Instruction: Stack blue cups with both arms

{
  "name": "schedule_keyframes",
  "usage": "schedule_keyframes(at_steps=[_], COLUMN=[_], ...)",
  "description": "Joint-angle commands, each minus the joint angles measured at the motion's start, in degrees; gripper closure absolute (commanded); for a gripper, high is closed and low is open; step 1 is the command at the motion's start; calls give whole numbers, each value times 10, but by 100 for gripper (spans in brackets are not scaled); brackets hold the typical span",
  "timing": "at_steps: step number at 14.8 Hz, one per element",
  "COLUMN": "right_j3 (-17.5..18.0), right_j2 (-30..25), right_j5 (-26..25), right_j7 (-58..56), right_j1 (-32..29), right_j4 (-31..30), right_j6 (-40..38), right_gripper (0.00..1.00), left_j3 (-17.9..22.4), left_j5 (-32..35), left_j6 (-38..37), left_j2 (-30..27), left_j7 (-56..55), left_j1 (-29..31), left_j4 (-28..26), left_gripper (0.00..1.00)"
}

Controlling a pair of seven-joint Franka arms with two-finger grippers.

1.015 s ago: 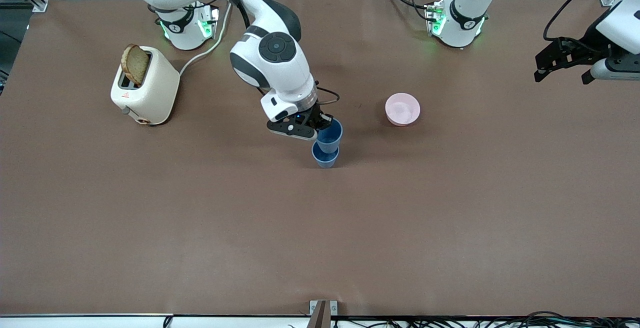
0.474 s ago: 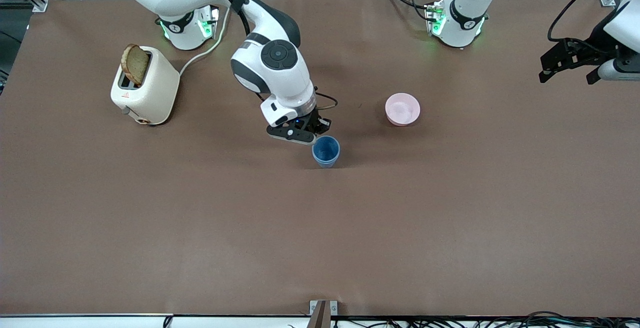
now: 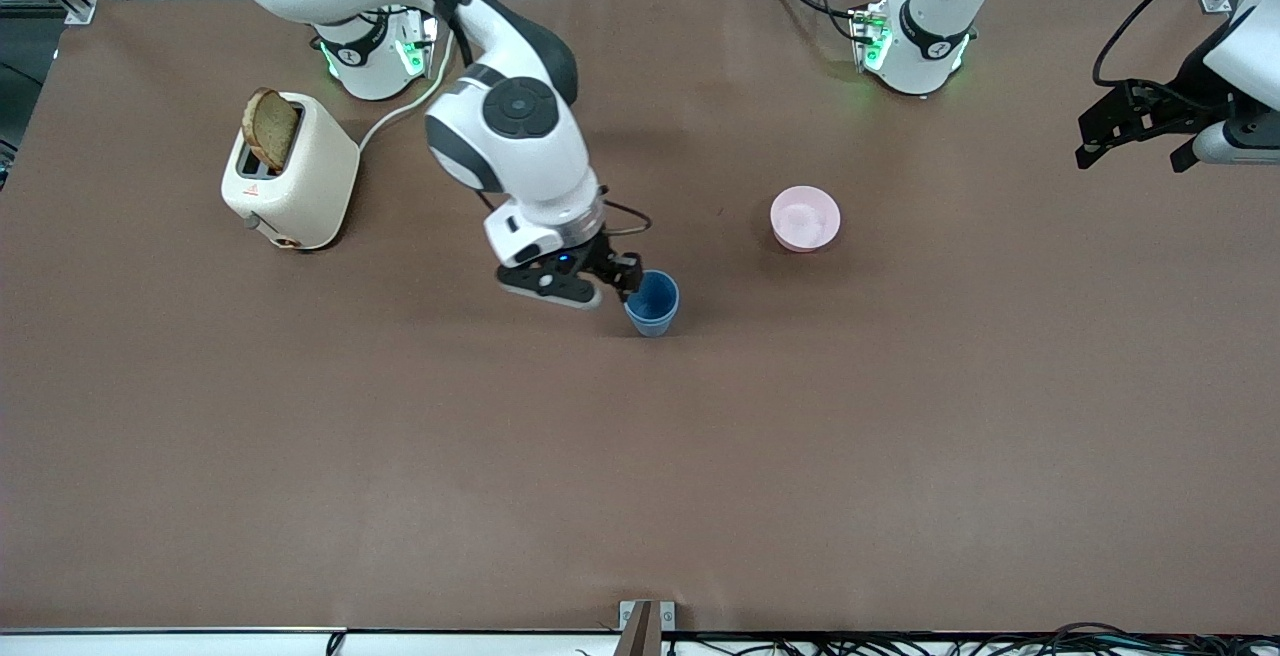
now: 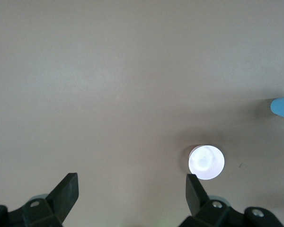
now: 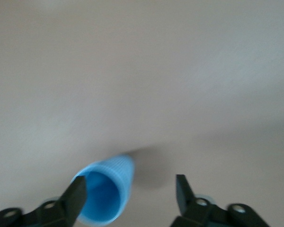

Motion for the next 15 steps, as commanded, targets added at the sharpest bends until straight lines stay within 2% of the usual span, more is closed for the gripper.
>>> schedule_keyframes(at_steps=[1,3,4,6,7,9,12,15], right_j3=[-36,-55,-79,-161,-194,-248,-327,-387], right_j2=[-87,-123,-144,-194,-214,-244,-295,-317], right_j5=[1,21,58,139,161,171,228,229], right_j7=[-71,-110,-151,-277,-331,-405,-506,-628], right_j1=[-23,-48,-58,-57,-57,-58,-57,-59], right_j4=[-21,-20,-20,-23,-24,-25,-25,-18], right_j6=[-48,-91,-102,-127,-154,-217,-277,-316], right_gripper=[0,0,0,0,0,0,0,0], left_j3=[-3,-3,-2,-2,-2,-1,-1,-1], left_j5=[4,4,4,4,4,3,3,4], left_j6=[1,2,2,2,1,-1,-3,-3], left_j2=[6,9,9,9,7,5,3,5], left_j7=[-4,-4,-2,-1,-1,3,3,4], left_j1=[1,2,3,3,3,4,3,3], left_j4=[13,16,16,17,16,16,18,17], left_gripper=[0,0,0,0,0,0,0,0])
